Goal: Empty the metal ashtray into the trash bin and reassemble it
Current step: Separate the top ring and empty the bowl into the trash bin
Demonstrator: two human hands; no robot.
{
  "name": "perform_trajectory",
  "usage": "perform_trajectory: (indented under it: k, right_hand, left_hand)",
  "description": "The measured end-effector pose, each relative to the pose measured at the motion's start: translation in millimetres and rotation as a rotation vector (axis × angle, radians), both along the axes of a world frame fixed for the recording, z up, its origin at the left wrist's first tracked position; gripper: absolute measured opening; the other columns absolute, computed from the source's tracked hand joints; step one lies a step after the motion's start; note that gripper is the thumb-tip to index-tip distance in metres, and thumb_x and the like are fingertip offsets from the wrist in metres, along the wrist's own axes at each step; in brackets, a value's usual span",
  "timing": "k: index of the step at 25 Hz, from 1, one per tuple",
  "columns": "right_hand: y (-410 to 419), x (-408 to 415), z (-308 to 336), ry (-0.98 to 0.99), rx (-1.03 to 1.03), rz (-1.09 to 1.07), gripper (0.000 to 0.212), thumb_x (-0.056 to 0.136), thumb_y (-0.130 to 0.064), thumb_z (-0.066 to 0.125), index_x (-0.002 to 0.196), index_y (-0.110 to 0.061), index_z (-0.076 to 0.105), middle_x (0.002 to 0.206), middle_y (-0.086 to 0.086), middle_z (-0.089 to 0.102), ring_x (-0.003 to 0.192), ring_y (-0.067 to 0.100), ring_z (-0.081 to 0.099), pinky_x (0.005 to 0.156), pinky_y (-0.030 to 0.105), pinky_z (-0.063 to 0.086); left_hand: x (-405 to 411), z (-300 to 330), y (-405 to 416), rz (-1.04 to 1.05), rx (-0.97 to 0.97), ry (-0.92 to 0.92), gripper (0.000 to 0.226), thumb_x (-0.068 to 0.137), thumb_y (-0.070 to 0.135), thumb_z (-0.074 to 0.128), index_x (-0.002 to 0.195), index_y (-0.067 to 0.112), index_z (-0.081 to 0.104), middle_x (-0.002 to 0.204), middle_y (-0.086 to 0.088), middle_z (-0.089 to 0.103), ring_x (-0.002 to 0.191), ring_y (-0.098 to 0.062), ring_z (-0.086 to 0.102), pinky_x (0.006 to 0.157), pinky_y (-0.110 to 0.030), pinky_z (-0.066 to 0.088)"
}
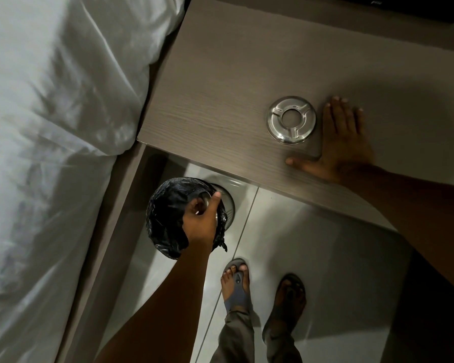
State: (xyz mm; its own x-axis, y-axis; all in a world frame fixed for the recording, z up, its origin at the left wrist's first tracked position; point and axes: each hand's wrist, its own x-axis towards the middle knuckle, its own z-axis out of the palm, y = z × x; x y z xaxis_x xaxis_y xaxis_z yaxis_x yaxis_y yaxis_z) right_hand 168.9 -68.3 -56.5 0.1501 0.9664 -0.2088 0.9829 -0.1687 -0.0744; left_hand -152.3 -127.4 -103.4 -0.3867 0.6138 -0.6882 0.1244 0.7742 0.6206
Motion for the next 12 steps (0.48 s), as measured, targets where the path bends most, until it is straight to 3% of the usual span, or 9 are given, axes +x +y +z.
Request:
perform_trajectory:
  k: [4,6,9,12]
  right_hand:
    - [0,0,0,0.005,-0.007,-0.008,0.147,0.054,-0.106,0.027,0.154,0.002,0.015,0.164,0.024,0.012,0.153,0.036,0.007,0.122,0.057,0.005]
    - [0,0,0,0.007,-0.006,-0.008,0.147,0.054,-0.105,0.027,0.153,0.002,0.015,0.164,0.024,0.013,0.153,0.036,0.008,0.122,0.057,0.006]
    - [1,0,4,0.029,-0.009,-0.016,0.148,0.052,-0.105,0.031,0.154,0.001,0.014,0.164,0.023,0.013,0.153,0.036,0.007,0.123,0.056,0.005]
    - [7,-2,16,0.132,-0.028,-0.079,0.156,0.042,-0.103,0.047,0.155,-0.002,0.008,0.164,0.02,0.013,0.152,0.035,0.009,0.123,0.054,0.006]
  left_hand:
    - [-4,5,0,-0.003,-0.022,-0.086,0.045,0.074,0.05,0.083,0.105,0.019,0.072,0.104,0.005,0.073,0.1,-0.013,0.067,0.102,-0.044,0.053]
    - [-15,16,1,0.123,-0.008,-0.171,0.045,0.073,0.054,0.079,0.103,0.021,0.071,0.106,0.003,0.072,0.105,-0.019,0.067,0.099,-0.045,0.053]
    - [-40,40,6,0.329,0.016,-0.561,0.072,0.078,0.066,0.069,0.127,0.014,0.065,0.127,-0.018,0.068,0.112,-0.033,0.068,0.089,-0.044,0.057]
    - [-50,72,24,0.397,-0.009,-0.999,0.087,0.078,0.072,0.063,0.131,0.003,0.063,0.128,-0.026,0.066,0.115,-0.04,0.066,0.088,-0.045,0.06]
